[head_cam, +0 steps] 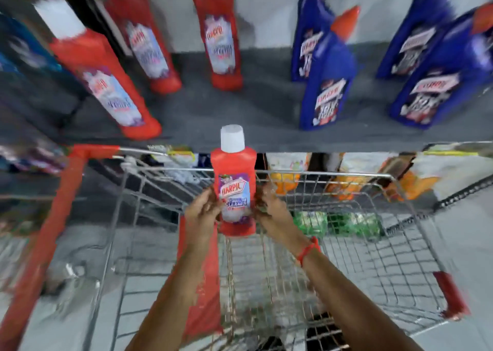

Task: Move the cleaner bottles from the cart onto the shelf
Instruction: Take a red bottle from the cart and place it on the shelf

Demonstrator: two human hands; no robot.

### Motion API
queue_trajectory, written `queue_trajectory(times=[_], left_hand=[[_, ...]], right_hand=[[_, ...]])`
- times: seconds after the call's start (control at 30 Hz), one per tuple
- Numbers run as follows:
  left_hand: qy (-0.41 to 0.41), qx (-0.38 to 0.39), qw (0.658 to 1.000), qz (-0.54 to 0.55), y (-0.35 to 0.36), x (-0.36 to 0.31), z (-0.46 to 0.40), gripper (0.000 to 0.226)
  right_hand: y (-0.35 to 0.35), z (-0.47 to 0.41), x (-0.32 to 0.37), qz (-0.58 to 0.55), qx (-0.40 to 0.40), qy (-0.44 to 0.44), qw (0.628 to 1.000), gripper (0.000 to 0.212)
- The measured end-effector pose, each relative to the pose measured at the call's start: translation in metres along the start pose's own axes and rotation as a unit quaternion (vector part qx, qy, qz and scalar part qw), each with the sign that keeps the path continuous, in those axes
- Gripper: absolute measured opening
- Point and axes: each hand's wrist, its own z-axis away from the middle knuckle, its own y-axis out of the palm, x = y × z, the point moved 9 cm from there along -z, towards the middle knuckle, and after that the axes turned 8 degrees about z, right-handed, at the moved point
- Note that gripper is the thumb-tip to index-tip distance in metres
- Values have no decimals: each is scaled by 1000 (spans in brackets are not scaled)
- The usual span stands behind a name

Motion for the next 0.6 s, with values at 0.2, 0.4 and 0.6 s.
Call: queue_trajectory(times=[0.2,0.4,0.6], left_hand=[[128,25,991,-3,21,-109,-47,39],[189,21,981,-21,44,-183,-85,40],[179,-10,982,-54,45,-173,-114,34]], right_hand=[[-36,-33,38,-7,-50,-3,999,32],[-85,-66,172,-14,-131,-167,977,45],[-88,-90,175,20,-123,-139,982,38]])
